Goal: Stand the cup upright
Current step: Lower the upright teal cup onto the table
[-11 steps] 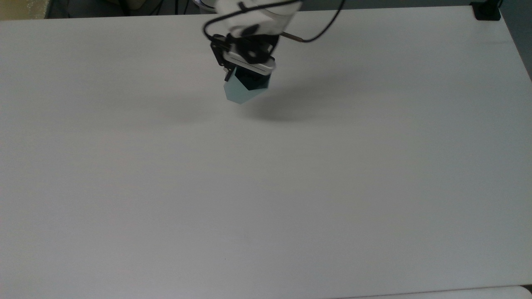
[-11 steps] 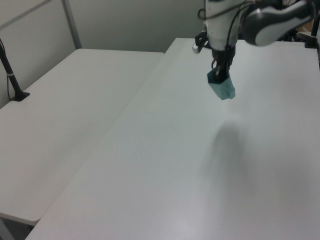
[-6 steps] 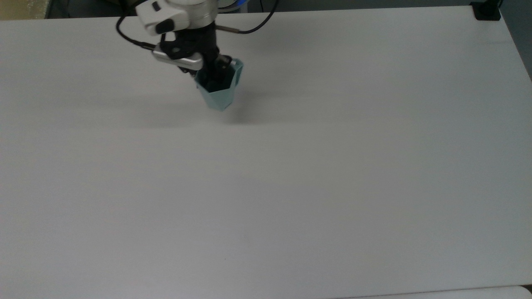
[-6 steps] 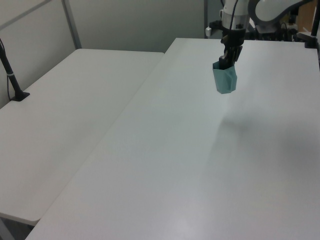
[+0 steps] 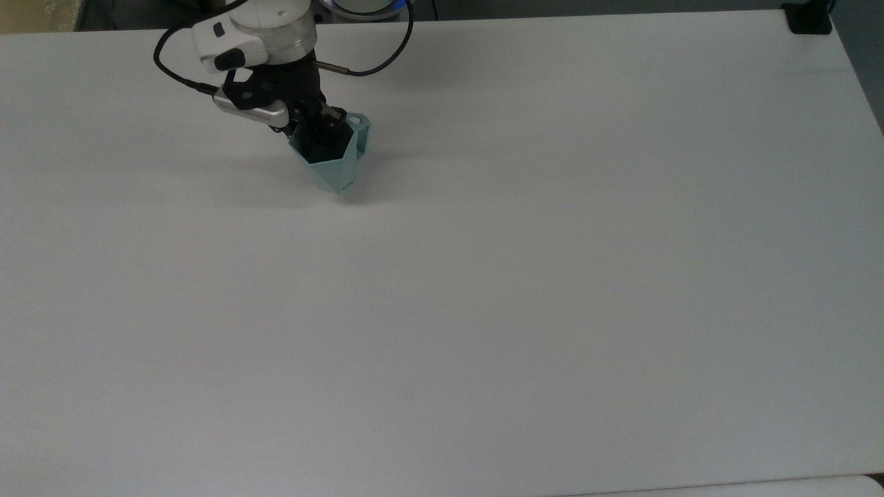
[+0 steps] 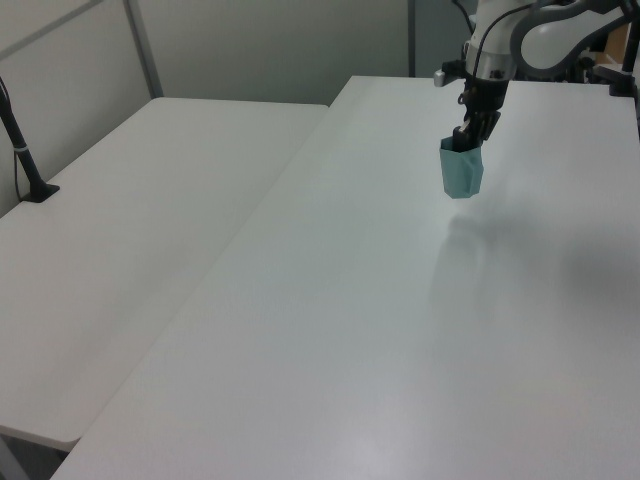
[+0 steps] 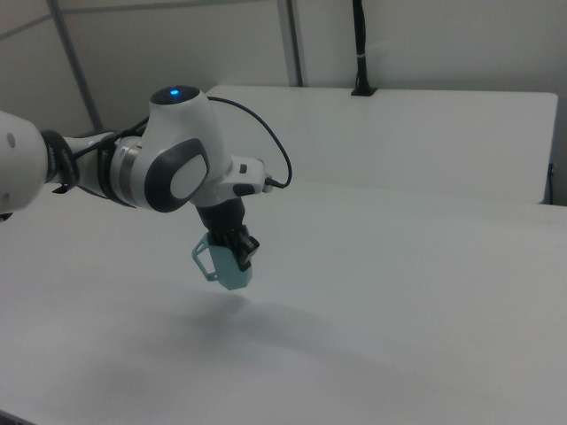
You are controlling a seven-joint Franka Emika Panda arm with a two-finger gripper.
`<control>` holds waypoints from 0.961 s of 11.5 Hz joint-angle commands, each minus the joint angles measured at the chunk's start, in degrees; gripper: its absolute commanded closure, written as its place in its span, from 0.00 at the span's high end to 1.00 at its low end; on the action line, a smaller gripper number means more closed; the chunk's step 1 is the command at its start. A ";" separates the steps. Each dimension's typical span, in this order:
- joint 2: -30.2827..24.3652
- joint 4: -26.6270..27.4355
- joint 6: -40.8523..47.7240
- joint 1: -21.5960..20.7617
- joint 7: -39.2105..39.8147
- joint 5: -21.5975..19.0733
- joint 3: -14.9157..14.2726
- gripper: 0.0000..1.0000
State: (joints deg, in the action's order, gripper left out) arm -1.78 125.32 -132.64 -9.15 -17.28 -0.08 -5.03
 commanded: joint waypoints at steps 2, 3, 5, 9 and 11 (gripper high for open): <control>2.03 1.33 -3.14 -0.86 0.76 -1.50 -0.15 0.00; 2.30 1.33 -3.93 -1.04 0.59 -1.50 -0.15 0.00; 3.26 1.33 -4.20 -1.39 0.50 -1.42 0.11 0.00; 4.24 1.86 -6.75 -2.19 0.41 -1.24 0.20 0.00; 4.41 1.60 -6.40 -2.01 0.41 -1.24 0.20 0.12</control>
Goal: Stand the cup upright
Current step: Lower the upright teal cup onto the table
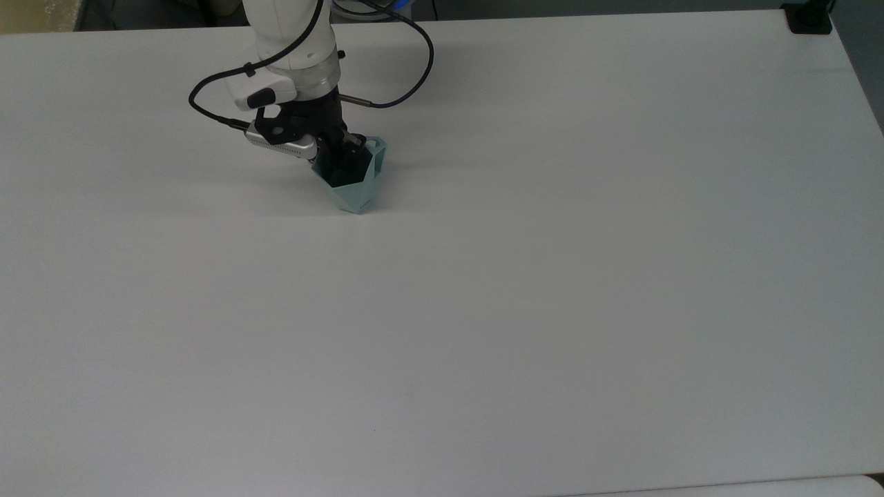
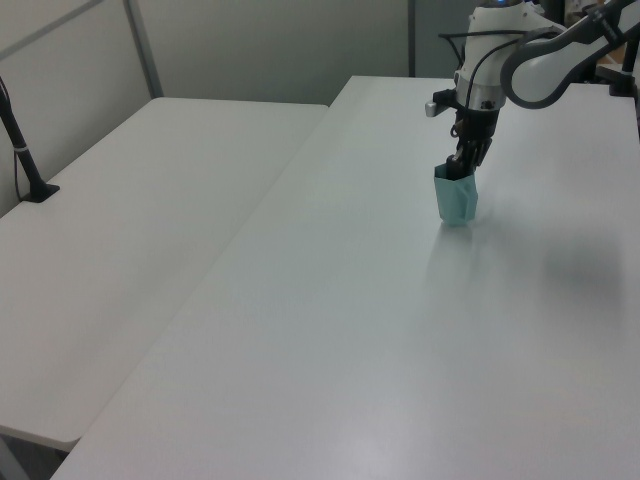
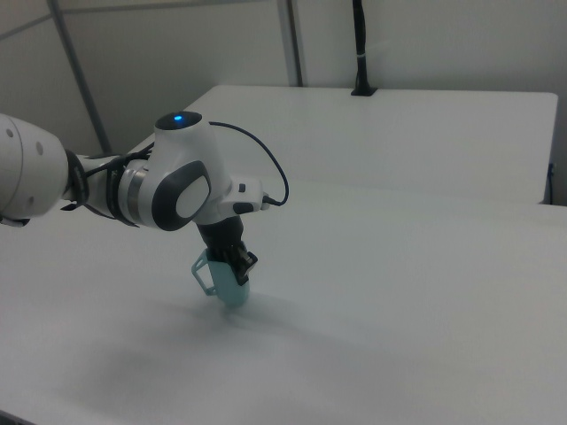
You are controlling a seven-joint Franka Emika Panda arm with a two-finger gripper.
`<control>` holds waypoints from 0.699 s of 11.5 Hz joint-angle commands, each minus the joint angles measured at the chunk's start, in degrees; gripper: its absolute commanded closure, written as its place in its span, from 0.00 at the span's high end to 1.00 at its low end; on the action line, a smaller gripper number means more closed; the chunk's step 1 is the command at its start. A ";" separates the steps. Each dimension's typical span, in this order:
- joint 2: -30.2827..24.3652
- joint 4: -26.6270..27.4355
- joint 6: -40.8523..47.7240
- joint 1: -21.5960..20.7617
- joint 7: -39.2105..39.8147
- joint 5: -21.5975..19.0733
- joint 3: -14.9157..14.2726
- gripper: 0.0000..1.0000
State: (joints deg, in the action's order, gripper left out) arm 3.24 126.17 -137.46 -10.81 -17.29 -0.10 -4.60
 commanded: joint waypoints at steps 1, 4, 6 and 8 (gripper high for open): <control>-0.60 0.74 -1.32 -0.44 0.41 -1.22 -0.23 0.20; -0.60 0.65 -1.14 -0.44 0.41 -1.22 -0.23 0.25; -0.95 -0.04 -0.27 -0.44 0.24 -1.22 -0.23 0.50; -2.00 -3.81 5.94 -0.44 0.50 -1.22 -0.23 1.00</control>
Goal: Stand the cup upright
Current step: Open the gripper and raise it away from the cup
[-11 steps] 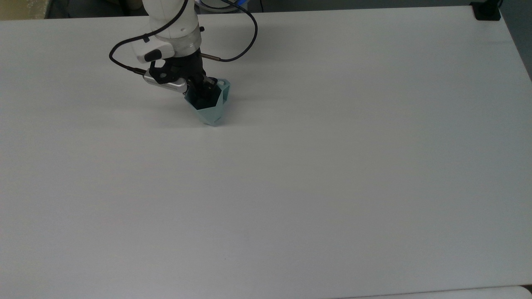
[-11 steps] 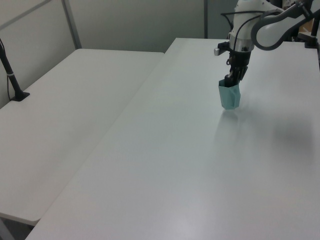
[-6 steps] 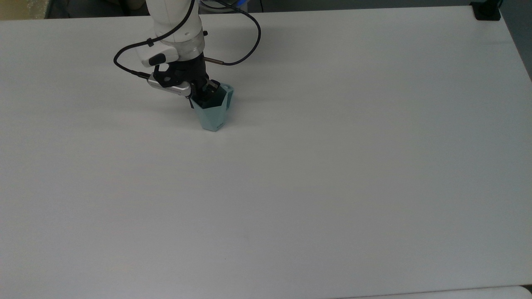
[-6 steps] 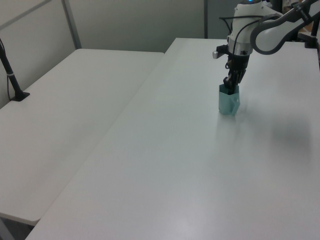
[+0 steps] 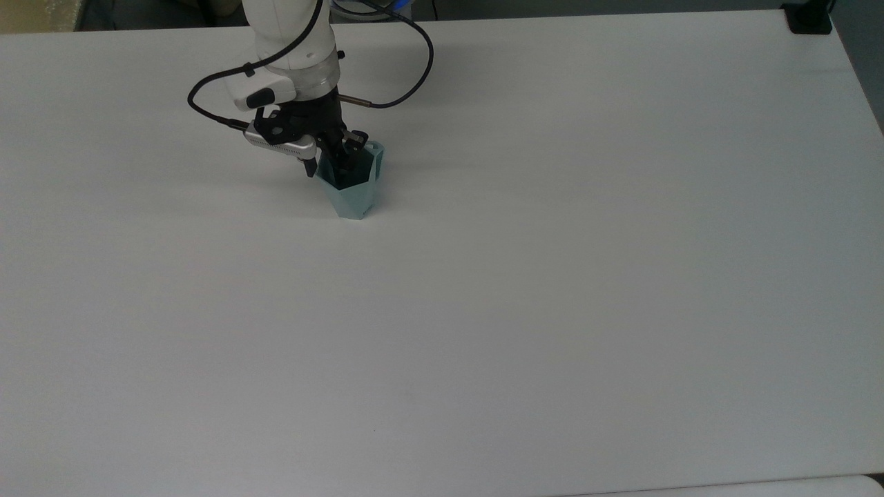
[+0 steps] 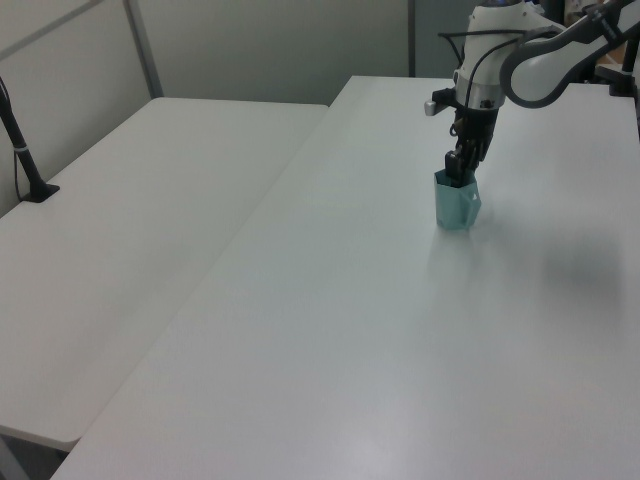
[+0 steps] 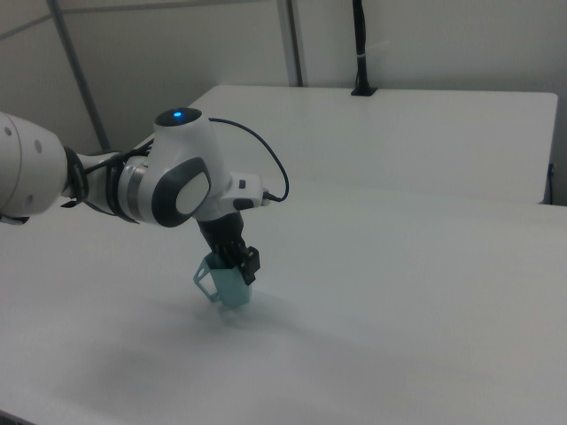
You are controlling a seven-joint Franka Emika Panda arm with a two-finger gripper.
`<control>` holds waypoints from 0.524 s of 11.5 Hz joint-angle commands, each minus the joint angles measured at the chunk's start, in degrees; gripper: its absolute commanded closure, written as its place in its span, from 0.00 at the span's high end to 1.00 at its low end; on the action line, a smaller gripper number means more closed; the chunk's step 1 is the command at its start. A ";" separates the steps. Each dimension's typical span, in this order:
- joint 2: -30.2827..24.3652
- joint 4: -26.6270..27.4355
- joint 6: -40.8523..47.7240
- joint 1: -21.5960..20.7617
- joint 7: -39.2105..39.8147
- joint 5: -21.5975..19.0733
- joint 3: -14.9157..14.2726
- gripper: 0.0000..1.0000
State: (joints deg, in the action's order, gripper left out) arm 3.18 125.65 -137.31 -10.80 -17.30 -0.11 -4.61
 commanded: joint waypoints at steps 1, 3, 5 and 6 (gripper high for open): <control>-2.65 -6.26 9.21 -0.45 0.95 -1.21 -0.31 1.00; -3.44 -14.16 15.37 -0.28 0.26 -1.65 -0.40 1.00; -3.62 -22.00 25.01 -0.11 4.44 -0.52 -0.57 1.00; -4.49 -23.94 29.07 0.51 11.34 -0.51 -0.66 1.00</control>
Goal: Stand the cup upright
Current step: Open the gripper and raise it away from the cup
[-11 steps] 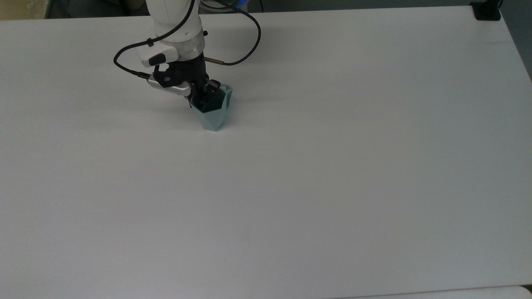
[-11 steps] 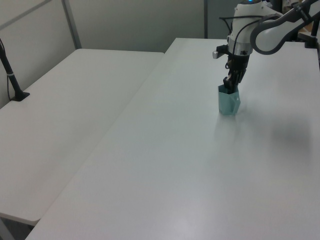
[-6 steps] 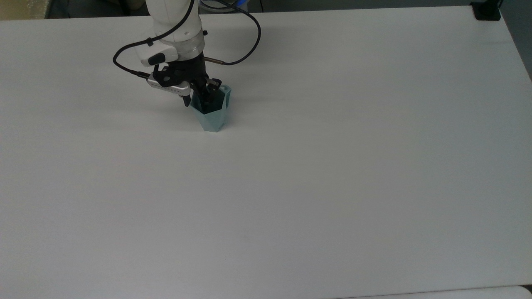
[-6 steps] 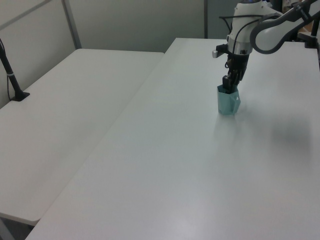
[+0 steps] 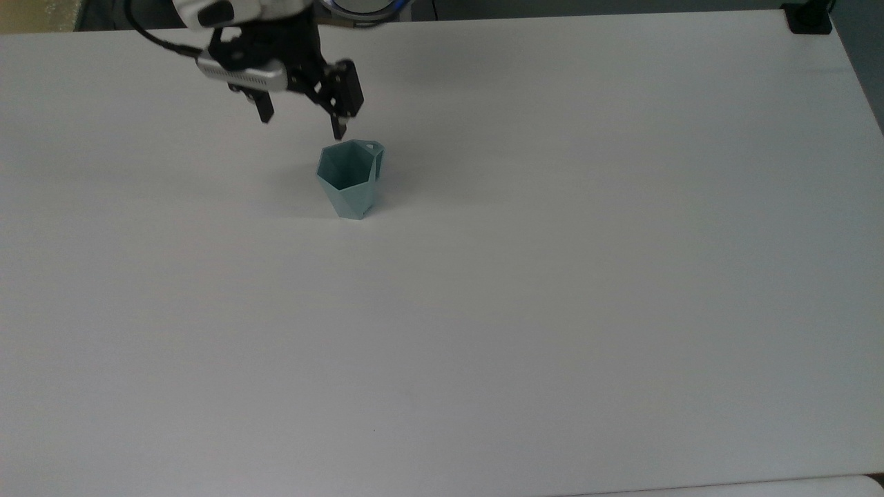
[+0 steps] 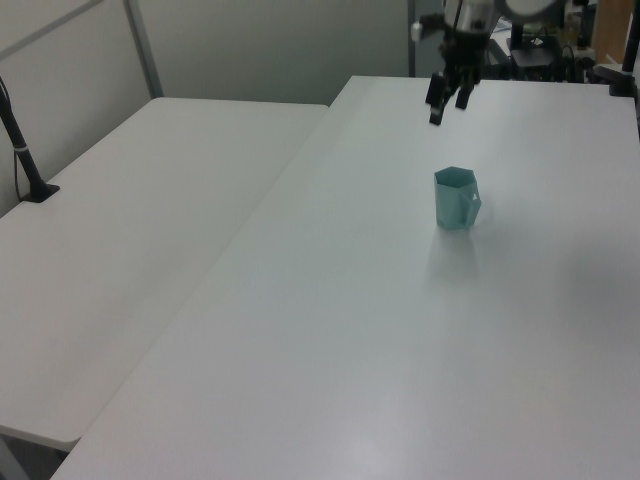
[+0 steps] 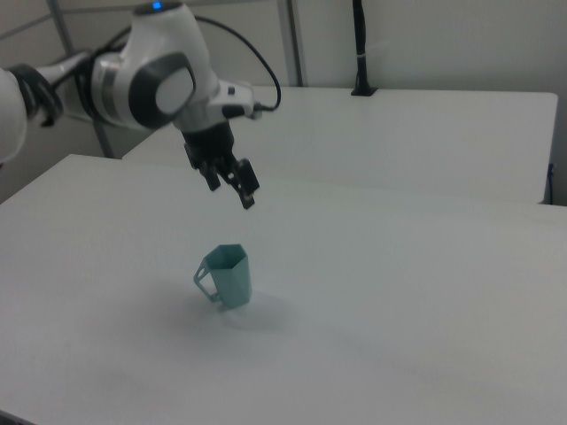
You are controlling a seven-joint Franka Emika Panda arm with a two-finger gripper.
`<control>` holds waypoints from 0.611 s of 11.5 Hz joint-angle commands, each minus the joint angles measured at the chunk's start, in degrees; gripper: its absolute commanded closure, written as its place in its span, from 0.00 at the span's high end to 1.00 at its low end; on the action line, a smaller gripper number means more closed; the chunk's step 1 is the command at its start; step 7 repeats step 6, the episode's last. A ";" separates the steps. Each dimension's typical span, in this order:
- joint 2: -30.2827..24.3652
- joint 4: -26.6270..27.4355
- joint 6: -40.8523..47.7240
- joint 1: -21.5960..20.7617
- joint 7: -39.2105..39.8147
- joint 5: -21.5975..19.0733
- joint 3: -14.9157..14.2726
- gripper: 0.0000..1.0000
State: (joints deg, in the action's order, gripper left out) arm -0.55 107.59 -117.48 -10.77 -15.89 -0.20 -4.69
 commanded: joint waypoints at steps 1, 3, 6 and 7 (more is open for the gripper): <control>-1.82 -7.03 13.47 1.36 14.18 -0.68 -0.67 1.00; -3.05 -10.11 21.82 3.21 17.64 -0.33 -0.76 1.00; -2.97 -12.23 25.11 4.09 21.78 -0.42 -0.93 1.00; -2.97 -12.23 25.11 4.09 21.78 -0.42 -0.93 1.00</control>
